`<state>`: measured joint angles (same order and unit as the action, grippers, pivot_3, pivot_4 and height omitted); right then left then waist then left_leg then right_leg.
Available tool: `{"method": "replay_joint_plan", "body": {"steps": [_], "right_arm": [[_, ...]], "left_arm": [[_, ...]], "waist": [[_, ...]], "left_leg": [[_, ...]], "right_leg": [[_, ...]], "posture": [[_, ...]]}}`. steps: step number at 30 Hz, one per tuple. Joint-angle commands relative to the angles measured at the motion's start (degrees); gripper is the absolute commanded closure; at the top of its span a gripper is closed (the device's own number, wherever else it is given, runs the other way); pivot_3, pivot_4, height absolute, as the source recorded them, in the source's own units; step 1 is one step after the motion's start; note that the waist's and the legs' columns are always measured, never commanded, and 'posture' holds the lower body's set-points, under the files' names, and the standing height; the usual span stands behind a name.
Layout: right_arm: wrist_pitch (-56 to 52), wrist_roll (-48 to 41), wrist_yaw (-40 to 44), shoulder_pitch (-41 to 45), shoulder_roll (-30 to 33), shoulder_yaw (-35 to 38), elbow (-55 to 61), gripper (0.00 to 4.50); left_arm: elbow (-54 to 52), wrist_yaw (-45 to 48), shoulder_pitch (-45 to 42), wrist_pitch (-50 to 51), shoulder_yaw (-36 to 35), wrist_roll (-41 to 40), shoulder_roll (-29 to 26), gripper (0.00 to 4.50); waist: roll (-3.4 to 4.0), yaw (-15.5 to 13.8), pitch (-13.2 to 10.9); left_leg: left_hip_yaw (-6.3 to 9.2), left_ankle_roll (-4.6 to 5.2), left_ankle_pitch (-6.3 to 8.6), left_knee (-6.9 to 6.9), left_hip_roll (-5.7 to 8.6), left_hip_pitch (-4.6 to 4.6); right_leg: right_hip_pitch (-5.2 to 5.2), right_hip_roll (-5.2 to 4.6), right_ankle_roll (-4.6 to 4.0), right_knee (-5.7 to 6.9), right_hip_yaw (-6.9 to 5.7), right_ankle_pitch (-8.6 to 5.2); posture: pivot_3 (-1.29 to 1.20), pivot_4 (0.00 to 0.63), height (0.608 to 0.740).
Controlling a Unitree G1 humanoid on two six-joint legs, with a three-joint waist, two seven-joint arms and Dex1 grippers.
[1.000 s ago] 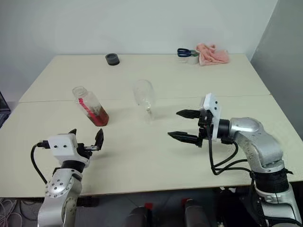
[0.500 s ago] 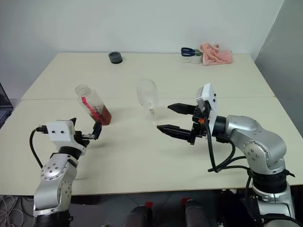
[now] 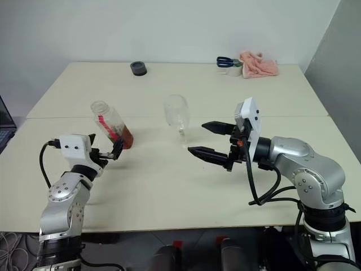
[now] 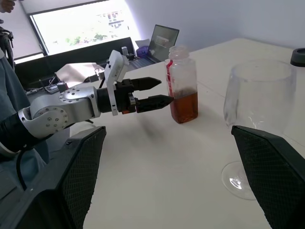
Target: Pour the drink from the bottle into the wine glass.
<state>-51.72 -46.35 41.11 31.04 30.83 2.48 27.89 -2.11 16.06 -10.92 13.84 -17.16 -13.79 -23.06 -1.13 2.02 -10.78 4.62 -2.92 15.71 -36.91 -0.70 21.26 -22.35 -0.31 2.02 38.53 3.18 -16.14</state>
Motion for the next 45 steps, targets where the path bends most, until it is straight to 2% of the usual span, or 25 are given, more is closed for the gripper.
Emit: {"method": "replay_joint_plan", "body": {"steps": [1, 12, 17, 21, 26, 28, 32, 35, 40, 45], "right_arm": [[0.4, -1.7, -1.0, 1.6, 0.4, 1.2, 2.3, 0.01], [-1.3, -3.7, -4.8, 4.6, 0.1, 1.0, 2.0, 0.01], [-0.5, -3.4, -5.3, 3.5, 0.4, 1.0, 2.3, 0.01], [1.0, -2.4, -4.8, 1.0, 0.9, 1.4, 2.5, 0.0], [3.1, -1.5, -4.1, -1.7, 1.2, 1.2, 3.1, 0.0], [3.9, -1.1, -3.9, -2.4, 1.5, 1.1, 3.2, 0.0], [6.1, 0.3, -5.0, -3.3, 1.1, 1.7, 2.9, 0.0], [9.2, 2.2, -7.5, -3.7, -0.6, 3.0, 3.0, 0.0], [16.1, 7.7, -9.6, -3.6, -2.8, 2.5, 2.3, 0.0], [22.9, 14.1, -8.7, -3.6, -4.1, -0.1, -1.2, 0.0]], "left_arm": [[3.9, 2.0, -2.7, -3.6, 0.1, 0.6, -1.5, 0.0], [29.6, 8.1, -17.5, -16.8, 2.4, 2.3, -1.9, 0.0], [37.1, 9.6, -21.4, -21.6, 2.7, 2.4, -2.2, 0.0], [39.0, 10.6, -22.0, -24.0, 2.6, 2.3, -2.3, 0.92], [39.0, 10.7, -21.7, -24.7, 2.5, 2.1, -2.2, 2.52], [38.6, 10.5, -21.4, -24.7, 2.4, 2.1, -2.1, 2.86], [36.1, 8.6, -20.9, -23.9, 2.8, 3.2, -2.3, 2.87], [33.9, 7.6, -24.1, -22.3, 5.7, 7.2, -4.5, 2.87], [36.9, 9.3, -33.5, -23.9, 10.6, 12.7, -7.9, 2.87], [44.2, 12.6, -45.3, -28.0, 15.8, 17.5, -9.9, 2.87]], "waist": [[0.0, 0.0, 0.0], [-0.02, -0.3, 0.0], [-0.02, -0.2, 0.0], [-0.02, -0.2, 0.0], [-0.02, -0.2, 0.0], [-0.02, -0.2, 0.0], [-0.02, -0.2, 0.0], [-0.02, -0.2, 0.0], [-0.06, -0.4, 0.0], [-0.06, -0.3, 0.0]], "left_leg": [[0.0, 0.0, 0.0, 0.0, 0.0, 0.02], [0.33, -0.05, -0.03, -0.09, 0.12, 0.79], [0.35, -0.06, -0.04, -0.09, 0.13, 1.15], [0.39, -0.06, -0.04, -0.09, 0.13, 1.22], [0.38, -0.05, -0.05, -0.17, 0.24, 1.25], [0.39, -0.04, -0.05, -0.19, 0.26, 1.24], [0.41, -0.05, -0.06, -0.17, 0.28, 1.23], [0.44, -0.07, -0.07, -0.18, 0.28, 1.24], [0.68, -0.16, -0.13, -0.23, 0.5, 1.34], [0.75, -0.18, -0.17, -0.24, 0.86, 1.37]], "right_leg": [[-0.01, 0.0, 0.0, 0.0, -0.01, 0.0], [-0.69, -0.19, -0.18, 0.2, -0.49, 0.12], [-1.01, -0.25, -0.19, 0.26, -0.55, 0.12], [-1.03, -0.42, -0.2, 0.24, -0.62, 0.12], [-1.03, -0.67, -0.17, 0.31, -0.63, 0.12], [-1.03, -0.67, -0.16, 0.32, -0.66, 0.12], [-1.03, -0.63, -0.17, 0.33, -0.7, 0.12], [-1.03, -0.6, -0.17, 0.34, -0.73, 0.12], [-1.03, -0.56, -0.17, 0.4, -0.84, 0.13], [-1.03, -0.79, -0.16, 0.43, -0.85, 0.13]], "posture": [[0.0, 0.15, 0.74], [0.0, 0.15, 0.74], [0.0, 0.15, 0.74], [0.0, 0.15, 0.74], [0.0, 0.15, 0.74], [0.0, 0.15, 0.74], [0.0, 0.15, 0.74], [0.0, 0.15, 0.74], [0.0, 0.15, 0.74], [0.0, 0.15, 0.74]]}}
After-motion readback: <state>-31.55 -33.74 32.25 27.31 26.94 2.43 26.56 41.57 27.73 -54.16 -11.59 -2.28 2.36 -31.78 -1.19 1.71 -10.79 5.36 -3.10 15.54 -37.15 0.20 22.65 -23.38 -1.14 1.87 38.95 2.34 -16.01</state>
